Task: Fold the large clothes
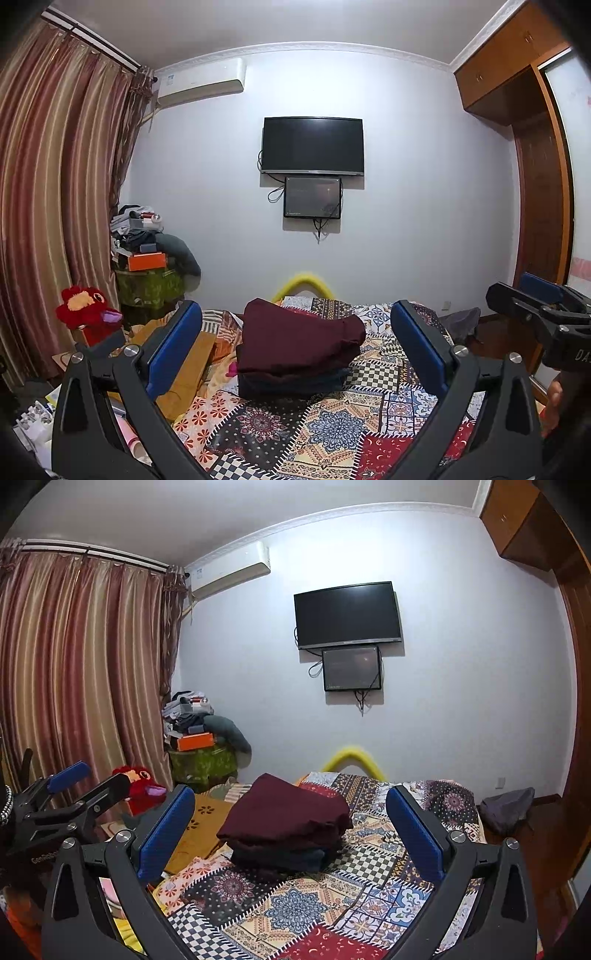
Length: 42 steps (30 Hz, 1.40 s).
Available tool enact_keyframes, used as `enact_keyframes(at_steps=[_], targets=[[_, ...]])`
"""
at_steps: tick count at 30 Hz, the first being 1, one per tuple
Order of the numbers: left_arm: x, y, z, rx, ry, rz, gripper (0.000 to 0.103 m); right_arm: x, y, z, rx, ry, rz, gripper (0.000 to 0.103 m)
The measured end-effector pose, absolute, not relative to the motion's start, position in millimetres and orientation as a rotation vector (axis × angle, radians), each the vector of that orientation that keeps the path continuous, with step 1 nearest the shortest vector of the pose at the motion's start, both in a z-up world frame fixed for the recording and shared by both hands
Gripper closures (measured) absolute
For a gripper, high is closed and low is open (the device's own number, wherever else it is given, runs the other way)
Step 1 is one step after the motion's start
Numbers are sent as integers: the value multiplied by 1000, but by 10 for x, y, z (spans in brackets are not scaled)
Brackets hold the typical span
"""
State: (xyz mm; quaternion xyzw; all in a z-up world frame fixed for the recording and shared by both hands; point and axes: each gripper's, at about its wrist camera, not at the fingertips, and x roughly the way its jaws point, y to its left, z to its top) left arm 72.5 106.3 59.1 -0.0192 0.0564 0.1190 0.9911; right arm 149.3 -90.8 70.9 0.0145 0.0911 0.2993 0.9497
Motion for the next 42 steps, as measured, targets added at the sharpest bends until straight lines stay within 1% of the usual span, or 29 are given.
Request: enact_keyframes(at_steps=[19,42], targets=[[798,1033,561,-39,138,226,0,1500,-927,732,32,220,595,0],[856,1016,531,-57,159,164,0,1494,-889,748,-1,206,573,0]])
